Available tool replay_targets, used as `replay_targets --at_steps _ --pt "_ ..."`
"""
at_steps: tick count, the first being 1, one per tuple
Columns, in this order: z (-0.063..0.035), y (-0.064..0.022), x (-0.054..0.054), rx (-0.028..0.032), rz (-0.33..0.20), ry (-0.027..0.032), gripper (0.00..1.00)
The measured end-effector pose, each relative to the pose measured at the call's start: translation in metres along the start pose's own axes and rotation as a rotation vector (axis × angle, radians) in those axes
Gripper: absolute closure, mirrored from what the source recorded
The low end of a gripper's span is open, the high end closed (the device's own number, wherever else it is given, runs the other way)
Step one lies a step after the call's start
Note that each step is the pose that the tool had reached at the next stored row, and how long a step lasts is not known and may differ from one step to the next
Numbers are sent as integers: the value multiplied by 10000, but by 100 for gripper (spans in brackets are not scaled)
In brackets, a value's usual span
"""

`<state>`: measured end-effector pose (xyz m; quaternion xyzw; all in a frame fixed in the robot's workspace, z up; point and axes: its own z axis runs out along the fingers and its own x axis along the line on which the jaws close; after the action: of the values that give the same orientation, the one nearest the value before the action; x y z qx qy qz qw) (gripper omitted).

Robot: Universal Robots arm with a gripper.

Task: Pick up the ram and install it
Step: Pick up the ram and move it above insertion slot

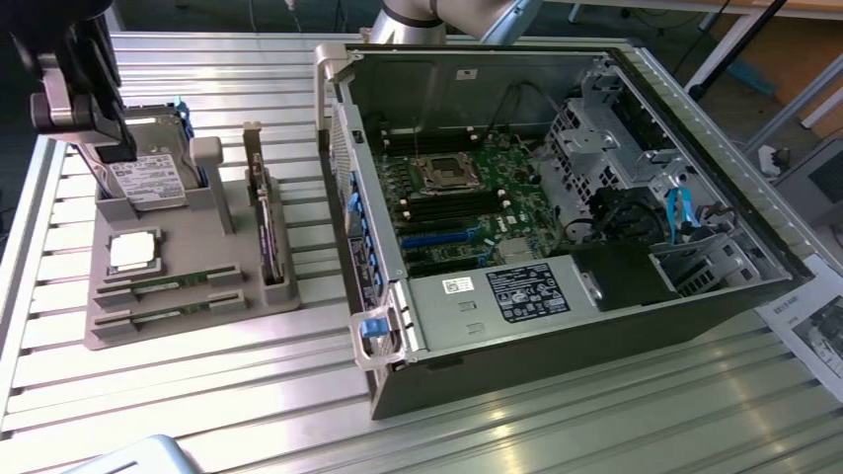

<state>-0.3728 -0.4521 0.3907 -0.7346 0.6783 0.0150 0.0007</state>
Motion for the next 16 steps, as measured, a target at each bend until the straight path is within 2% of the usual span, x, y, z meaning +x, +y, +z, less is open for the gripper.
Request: replay_targets --at_steps 4,11,16 --pt "24 1 7 7 -3 2 90" --pt "91 8 110 11 -10 2 90" --pt "201 9 161 10 -12 3 90"
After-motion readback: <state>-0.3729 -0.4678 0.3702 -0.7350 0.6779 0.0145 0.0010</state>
